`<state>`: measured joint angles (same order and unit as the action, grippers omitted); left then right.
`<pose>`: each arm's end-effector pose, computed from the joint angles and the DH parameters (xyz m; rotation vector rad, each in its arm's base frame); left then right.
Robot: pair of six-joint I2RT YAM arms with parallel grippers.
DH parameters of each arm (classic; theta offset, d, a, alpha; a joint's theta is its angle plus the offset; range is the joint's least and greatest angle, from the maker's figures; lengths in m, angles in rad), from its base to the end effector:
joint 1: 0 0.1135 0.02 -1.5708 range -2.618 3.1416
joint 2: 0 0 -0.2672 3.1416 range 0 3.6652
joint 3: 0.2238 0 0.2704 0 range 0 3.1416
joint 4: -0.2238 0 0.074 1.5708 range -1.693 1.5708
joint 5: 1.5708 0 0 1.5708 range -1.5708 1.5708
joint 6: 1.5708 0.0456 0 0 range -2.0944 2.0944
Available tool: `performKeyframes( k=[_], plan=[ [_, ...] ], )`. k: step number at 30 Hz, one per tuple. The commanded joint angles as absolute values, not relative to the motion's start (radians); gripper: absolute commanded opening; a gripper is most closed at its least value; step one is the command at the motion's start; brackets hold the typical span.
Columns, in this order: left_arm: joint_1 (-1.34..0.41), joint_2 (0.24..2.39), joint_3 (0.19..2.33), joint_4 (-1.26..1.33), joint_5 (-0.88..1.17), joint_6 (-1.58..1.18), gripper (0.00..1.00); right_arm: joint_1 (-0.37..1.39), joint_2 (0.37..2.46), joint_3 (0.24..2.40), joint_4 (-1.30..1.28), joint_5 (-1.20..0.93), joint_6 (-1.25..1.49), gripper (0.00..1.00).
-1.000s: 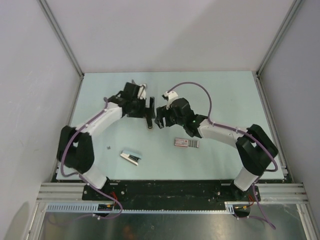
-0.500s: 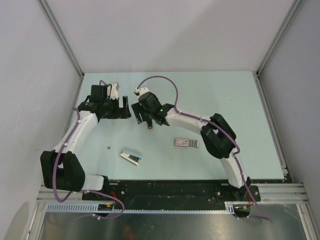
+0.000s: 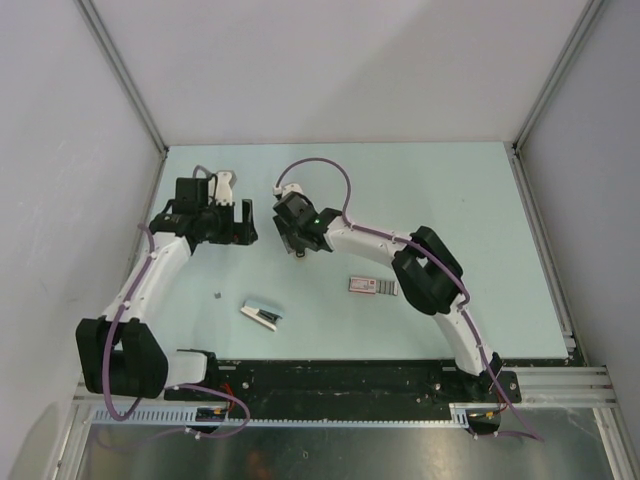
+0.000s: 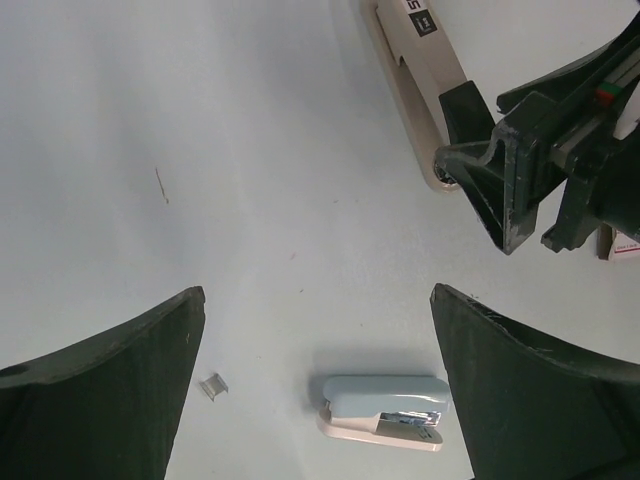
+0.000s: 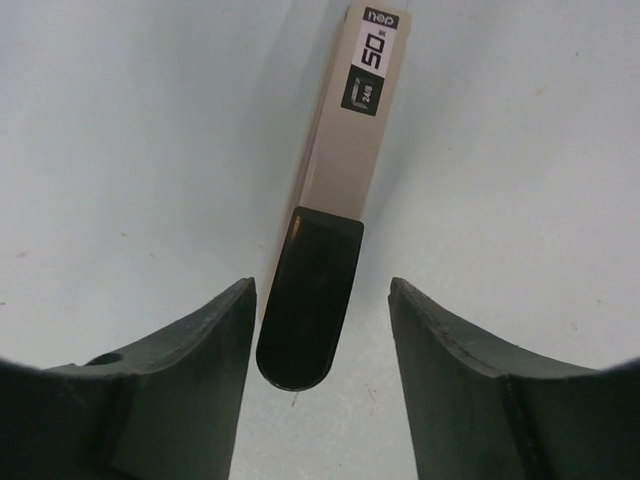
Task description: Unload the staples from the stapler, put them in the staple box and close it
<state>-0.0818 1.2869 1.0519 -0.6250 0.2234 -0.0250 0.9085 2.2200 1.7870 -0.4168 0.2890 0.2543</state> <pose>0.2910 -0.0340 0.2772 0.1698 2.4214 -0.3197 0.3323 0.4050 0.1818 -0.6412 2.2963 0.2034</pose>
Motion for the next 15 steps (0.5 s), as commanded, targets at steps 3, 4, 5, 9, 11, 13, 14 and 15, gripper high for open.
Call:
performKeyframes(
  k=[3,4,5,9,11,13,14,15],
  plan=[
    [-0.074,1.249,1.014,-0.597,0.266,0.051,0.99,0.907,2.248,1.847,-0.414,0.289,0.280,0.49],
    [-0.074,1.246,1.009,-0.595,0.268,0.058,0.99,0.906,2.250,1.848,-0.412,0.287,0.281,0.43],
    [-0.074,1.239,0.999,-0.592,0.274,0.070,0.99,0.906,2.252,1.850,-0.412,0.285,0.282,0.38],
    [-0.075,1.202,0.955,-0.562,0.292,0.115,0.99,0.901,2.250,1.852,-0.412,0.270,0.290,0.12],
    [-0.075,1.191,0.943,-0.555,0.304,0.122,0.99,0.891,2.234,1.847,-0.412,0.247,0.325,0.03],
    [-0.076,1.180,0.930,-0.538,0.325,0.118,0.99,0.882,2.191,1.823,-0.396,0.228,0.372,0.01],
    [-0.079,1.174,0.923,-0.526,0.337,0.112,0.99,0.875,2.165,1.797,-0.382,0.220,0.401,0.00],
    [-0.085,1.169,0.916,-0.512,0.345,0.107,0.99,0.870,2.133,1.767,-0.361,0.207,0.429,0.00]
  ],
)
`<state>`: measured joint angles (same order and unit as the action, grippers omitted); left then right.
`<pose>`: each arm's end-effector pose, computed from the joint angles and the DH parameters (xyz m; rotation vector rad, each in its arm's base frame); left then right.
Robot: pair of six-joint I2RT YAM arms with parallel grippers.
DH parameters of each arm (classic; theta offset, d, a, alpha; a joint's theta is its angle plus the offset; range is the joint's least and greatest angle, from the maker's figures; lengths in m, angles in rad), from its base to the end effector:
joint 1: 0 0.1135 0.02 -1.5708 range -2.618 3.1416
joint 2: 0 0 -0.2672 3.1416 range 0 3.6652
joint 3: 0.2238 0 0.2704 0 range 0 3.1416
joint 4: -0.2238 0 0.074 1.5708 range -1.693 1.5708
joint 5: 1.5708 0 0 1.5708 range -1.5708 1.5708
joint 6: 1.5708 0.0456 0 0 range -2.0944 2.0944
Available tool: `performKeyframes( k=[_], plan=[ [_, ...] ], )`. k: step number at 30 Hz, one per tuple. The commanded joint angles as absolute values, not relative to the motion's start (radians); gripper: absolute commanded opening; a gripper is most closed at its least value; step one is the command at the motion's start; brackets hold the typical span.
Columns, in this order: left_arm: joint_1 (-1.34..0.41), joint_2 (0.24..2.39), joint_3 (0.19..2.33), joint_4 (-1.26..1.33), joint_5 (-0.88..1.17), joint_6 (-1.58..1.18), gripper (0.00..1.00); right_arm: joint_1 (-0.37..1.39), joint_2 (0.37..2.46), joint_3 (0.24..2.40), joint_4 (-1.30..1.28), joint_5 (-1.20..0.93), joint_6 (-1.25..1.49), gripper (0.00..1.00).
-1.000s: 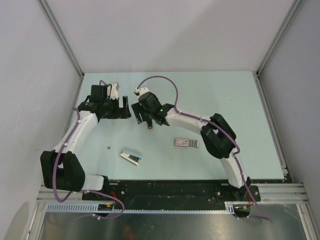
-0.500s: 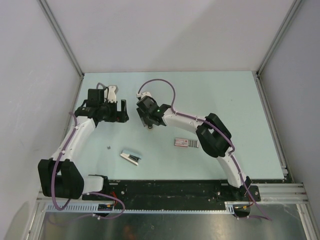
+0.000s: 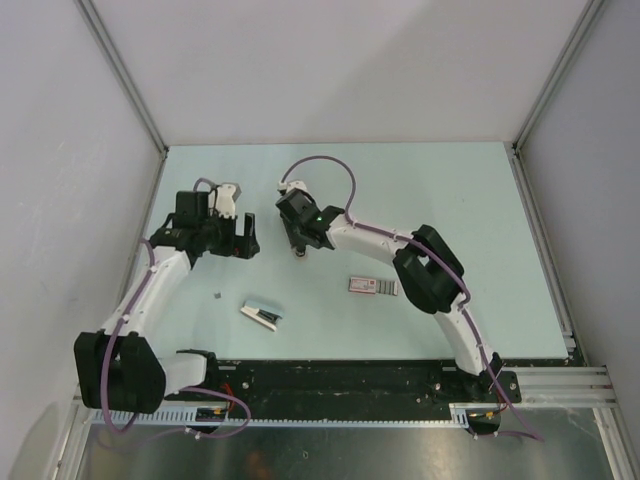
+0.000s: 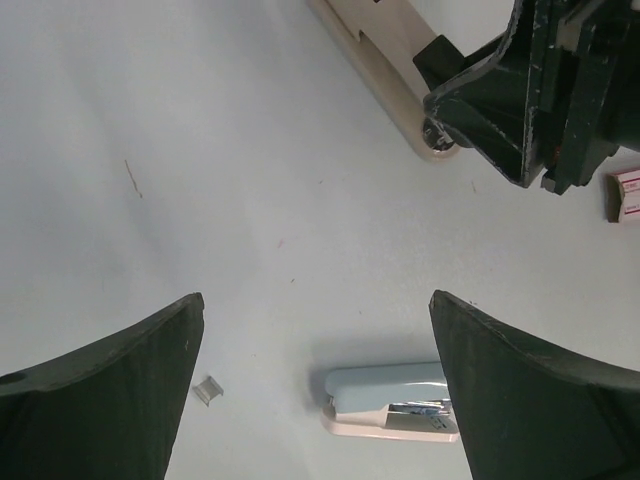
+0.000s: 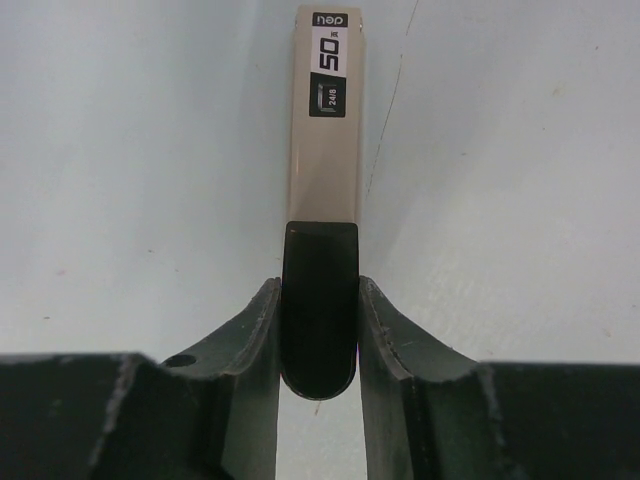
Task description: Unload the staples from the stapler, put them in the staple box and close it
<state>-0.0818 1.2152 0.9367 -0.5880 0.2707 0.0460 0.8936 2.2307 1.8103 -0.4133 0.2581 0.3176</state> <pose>0.2714 -0.0345 0.2593 0.2756 2.4087 -0.3456 0.3402 0.4045 0.1843 -0.5622 2.3182 0.2696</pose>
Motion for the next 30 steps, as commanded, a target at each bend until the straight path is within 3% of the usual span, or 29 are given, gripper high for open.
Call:
performKeyframes(
  k=[1,10,20,30],
  plan=[
    [-0.097,1.167,0.908,-0.499,0.348,0.106,0.99,0.865,2.096,1.725,-0.332,0.193,0.458,0.00],
    [-0.271,1.243,0.853,-0.427,0.299,0.142,1.00,0.880,1.831,1.396,-0.095,0.147,0.678,0.00],
    [-0.330,1.281,0.811,-0.367,0.414,0.114,0.99,0.910,1.727,1.267,0.000,0.297,0.921,0.00],
    [-0.331,1.343,0.814,-0.354,0.545,0.123,0.94,0.905,1.628,1.106,0.180,0.288,1.043,0.00]
  ],
)
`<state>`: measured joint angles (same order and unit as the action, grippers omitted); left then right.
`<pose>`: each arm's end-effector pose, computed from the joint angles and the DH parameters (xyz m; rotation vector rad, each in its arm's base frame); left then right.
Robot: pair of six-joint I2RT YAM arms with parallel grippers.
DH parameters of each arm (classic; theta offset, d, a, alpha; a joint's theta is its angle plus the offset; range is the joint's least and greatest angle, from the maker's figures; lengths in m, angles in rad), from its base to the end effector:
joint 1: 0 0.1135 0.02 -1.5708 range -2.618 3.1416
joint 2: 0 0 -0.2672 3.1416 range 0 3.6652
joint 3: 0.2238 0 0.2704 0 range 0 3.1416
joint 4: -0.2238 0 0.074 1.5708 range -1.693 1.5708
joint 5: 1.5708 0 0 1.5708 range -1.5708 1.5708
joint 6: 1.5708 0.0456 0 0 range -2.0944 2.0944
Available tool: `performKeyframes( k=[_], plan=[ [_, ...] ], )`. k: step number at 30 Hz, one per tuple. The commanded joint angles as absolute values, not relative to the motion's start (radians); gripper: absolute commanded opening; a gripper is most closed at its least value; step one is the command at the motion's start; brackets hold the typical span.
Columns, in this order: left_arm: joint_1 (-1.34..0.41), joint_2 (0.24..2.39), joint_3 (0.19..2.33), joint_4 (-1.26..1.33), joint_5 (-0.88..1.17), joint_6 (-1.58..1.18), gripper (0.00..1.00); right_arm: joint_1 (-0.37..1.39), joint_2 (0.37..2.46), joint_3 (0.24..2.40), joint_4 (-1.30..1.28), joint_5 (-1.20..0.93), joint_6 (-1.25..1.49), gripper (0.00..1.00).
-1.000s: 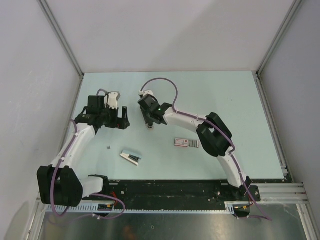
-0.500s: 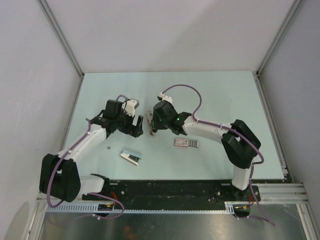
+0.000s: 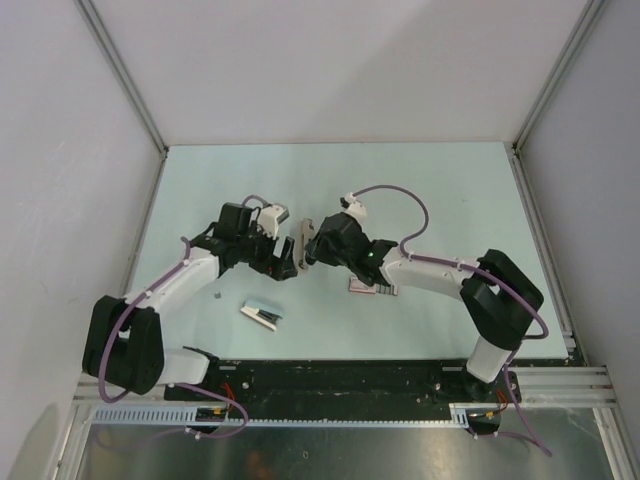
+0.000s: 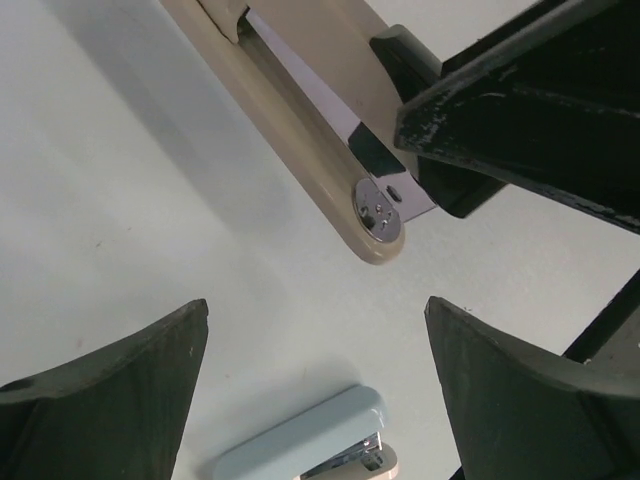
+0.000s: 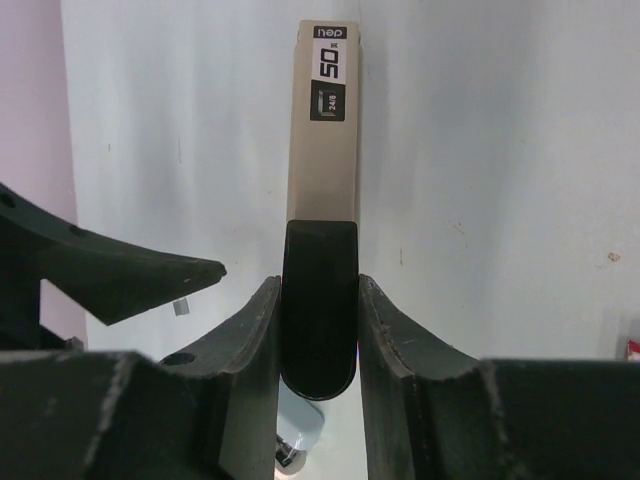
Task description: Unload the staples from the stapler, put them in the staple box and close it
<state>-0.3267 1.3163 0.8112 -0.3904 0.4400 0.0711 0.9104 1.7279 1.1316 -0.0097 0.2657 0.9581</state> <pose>0.2633 -0.1097 0.2071 0.6730 2.3647 -0.6533 0.2614 0.3170 0.2118 0.2116 2.2509 0.7706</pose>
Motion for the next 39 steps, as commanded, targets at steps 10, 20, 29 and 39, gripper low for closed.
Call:
performKeyframes(
  k=[10,20,29,39],
  plan=[
    [-0.331,1.393,0.839,-0.347,0.670,0.170,0.81,0.896,1.619,1.045,0.278,0.210,1.104,0.00],
    [-0.321,1.409,0.813,-0.342,0.665,0.219,0.55,0.871,1.627,1.009,0.348,0.101,1.128,0.00],
    [-0.321,1.400,0.812,-0.322,0.654,0.221,0.44,0.854,1.650,0.998,0.396,-0.028,1.138,0.00],
    [-0.323,1.378,0.792,-0.316,0.584,0.284,0.08,0.829,1.682,0.989,0.380,-0.142,1.073,0.00]
  ],
)
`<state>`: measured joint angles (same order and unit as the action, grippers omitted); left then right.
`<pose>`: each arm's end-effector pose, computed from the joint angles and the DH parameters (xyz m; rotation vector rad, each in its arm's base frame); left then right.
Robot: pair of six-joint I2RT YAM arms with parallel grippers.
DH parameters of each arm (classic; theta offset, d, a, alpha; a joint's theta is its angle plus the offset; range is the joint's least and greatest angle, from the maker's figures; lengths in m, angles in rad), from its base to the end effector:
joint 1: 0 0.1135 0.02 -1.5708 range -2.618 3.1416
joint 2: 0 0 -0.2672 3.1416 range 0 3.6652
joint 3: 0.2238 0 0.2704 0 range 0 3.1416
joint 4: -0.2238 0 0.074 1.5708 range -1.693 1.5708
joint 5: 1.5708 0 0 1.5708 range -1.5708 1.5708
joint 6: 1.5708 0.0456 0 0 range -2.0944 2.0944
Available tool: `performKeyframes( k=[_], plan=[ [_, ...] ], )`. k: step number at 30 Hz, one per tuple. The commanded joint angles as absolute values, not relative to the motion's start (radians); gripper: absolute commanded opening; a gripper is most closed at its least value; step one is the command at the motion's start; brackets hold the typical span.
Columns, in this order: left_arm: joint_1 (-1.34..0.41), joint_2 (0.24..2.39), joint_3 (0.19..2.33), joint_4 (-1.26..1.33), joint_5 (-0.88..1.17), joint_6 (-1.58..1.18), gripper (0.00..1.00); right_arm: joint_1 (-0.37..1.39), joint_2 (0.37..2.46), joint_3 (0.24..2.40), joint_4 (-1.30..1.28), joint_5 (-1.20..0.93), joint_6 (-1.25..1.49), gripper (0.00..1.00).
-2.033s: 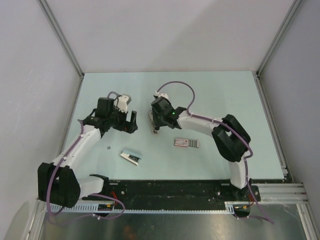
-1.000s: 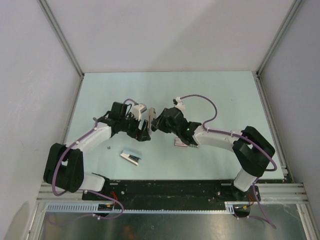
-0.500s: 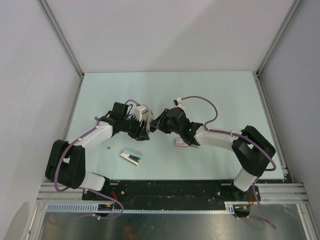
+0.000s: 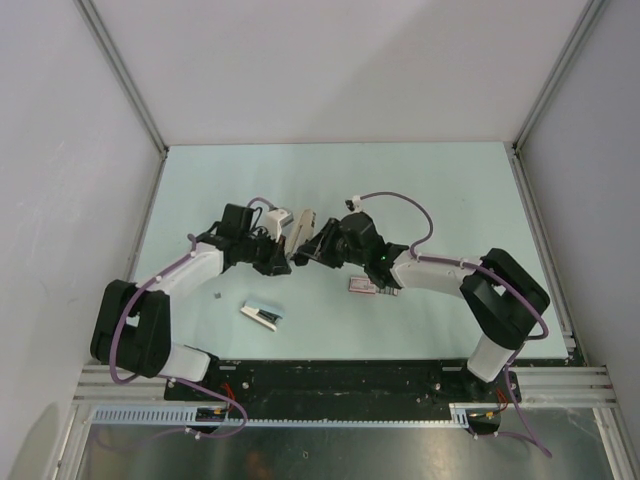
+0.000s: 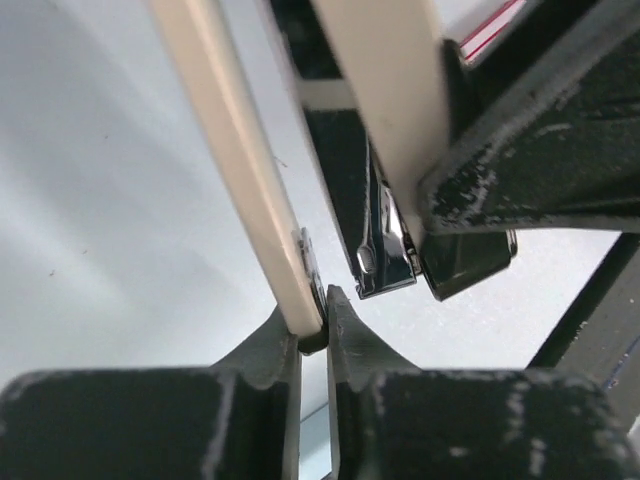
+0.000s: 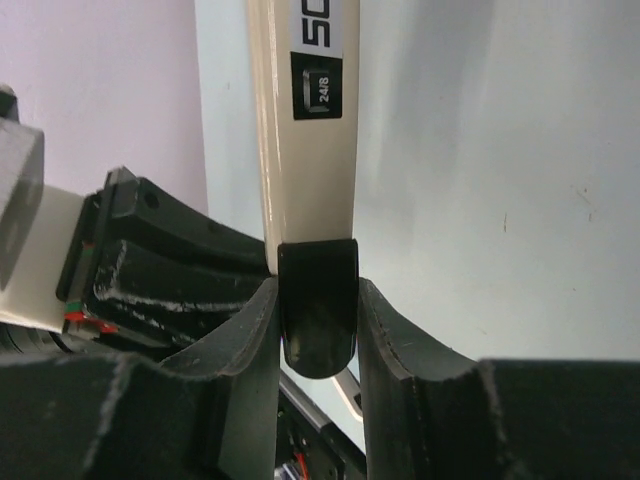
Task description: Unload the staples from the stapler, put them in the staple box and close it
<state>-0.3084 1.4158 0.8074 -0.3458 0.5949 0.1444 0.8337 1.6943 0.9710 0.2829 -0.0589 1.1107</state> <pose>0.2724 -0.1136 0.1849 0.7862 2.3431 -0.8157 0.2658 0.2968 0.1982 0.2704 2.2462 1.2227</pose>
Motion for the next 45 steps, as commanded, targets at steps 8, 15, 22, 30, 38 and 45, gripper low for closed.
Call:
performKeyframes(
  k=[8,15,22,30,38,45],
  plan=[
    [-0.344,1.345,0.774,-0.302,0.486,0.366,0.00,0.797,1.658,0.986,0.302,-0.176,1.004,0.00],
    [-0.356,1.316,0.761,-0.279,0.399,0.435,0.00,0.776,1.627,0.986,0.226,-0.193,0.894,0.00],
    [-0.373,1.334,0.774,-0.227,0.311,0.481,0.00,0.722,1.630,0.986,0.160,-0.292,0.701,0.00],
    [-0.432,1.356,0.741,-0.112,0.156,0.599,0.00,0.697,1.619,0.986,0.045,-0.316,0.518,0.00],
    [-0.503,1.410,0.665,0.105,-0.106,0.744,0.00,0.649,1.586,0.986,-0.062,-0.360,0.376,0.00],
    [-0.522,1.428,0.601,0.225,-0.206,0.833,0.00,0.650,1.581,0.986,-0.114,-0.320,0.319,0.00]
  ],
)
